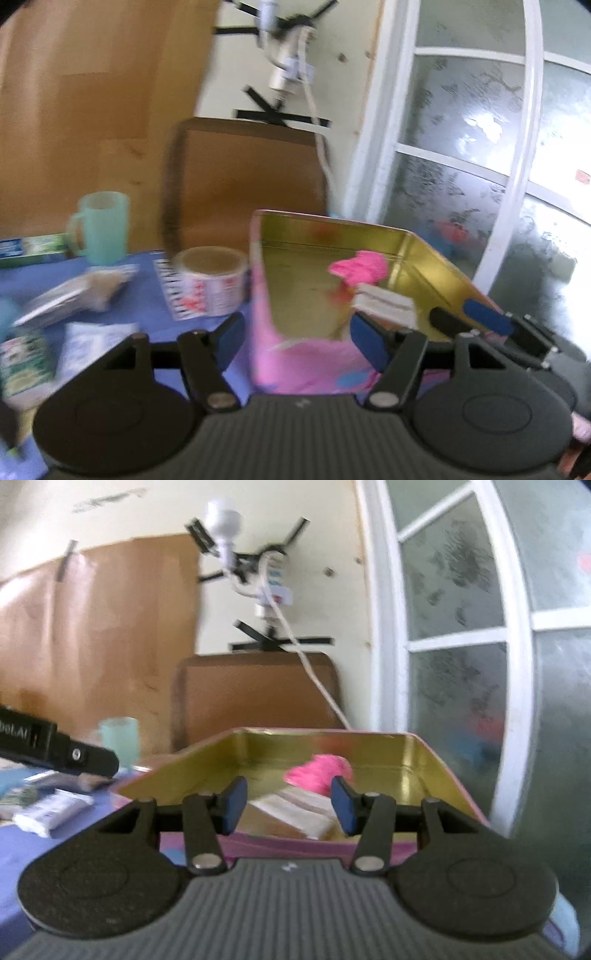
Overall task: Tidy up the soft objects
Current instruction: 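Carry the bread snack into the pink tin and open the right gripper, then reach the right gripper to the clear plastic tray and grasp it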
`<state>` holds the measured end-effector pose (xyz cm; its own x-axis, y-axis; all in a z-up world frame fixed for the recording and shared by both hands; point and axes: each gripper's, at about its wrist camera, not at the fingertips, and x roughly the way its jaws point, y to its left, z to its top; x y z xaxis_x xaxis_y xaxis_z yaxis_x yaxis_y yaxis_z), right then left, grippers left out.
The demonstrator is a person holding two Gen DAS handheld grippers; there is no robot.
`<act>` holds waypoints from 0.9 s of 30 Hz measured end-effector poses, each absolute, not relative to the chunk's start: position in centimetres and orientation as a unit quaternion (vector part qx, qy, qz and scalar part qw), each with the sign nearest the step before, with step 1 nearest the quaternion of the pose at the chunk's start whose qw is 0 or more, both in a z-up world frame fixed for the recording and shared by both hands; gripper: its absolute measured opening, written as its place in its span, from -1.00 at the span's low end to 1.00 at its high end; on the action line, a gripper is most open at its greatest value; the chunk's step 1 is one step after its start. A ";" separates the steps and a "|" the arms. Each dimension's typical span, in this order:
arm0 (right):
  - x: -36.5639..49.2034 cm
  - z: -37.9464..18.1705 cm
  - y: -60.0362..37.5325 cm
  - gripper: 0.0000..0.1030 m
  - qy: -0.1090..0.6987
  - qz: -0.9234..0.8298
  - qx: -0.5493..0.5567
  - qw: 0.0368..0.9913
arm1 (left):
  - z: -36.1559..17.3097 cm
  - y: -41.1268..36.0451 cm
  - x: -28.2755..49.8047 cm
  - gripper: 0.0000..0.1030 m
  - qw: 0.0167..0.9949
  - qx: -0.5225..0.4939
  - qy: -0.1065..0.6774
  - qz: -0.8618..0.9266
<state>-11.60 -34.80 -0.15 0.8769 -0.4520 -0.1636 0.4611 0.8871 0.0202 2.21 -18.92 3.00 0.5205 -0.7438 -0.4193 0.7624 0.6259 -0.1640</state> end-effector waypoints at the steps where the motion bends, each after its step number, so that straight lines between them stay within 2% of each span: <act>1: -11.2 -0.1 -34.1 0.03 0.074 -0.224 0.028 0.971 | 2.8 -17.7 2.1 0.26 0.876 0.021 0.227 -0.425; 7: -9.6 0.1 -29.7 0.03 0.084 -0.131 0.006 0.988 | 0.7 -11.5 2.4 0.26 0.898 0.025 0.239 -0.370; 13: -6.0 0.6 -26.4 0.03 0.138 -0.021 0.021 0.990 | -1.5 -5.7 5.1 0.26 0.918 -0.021 0.267 -0.292; 17: -1.4 2.1 -26.1 0.03 0.175 0.039 0.086 0.980 | -2.8 -3.3 6.4 0.26 0.924 -0.056 0.272 -0.263; 21: 6.0 3.4 -27.6 0.03 0.218 0.064 0.205 0.952 | -3.0 -2.6 6.5 0.31 0.925 -0.074 0.261 -0.267; 24: 11.5 2.9 -28.8 0.03 0.257 0.056 0.285 0.922 | -3.1 -2.9 6.1 0.31 0.926 -0.065 0.251 -0.274; 27: 16.1 1.8 -28.9 0.03 0.303 0.039 0.310 0.900 | -3.0 -3.0 5.8 0.31 0.928 -0.065 0.239 -0.279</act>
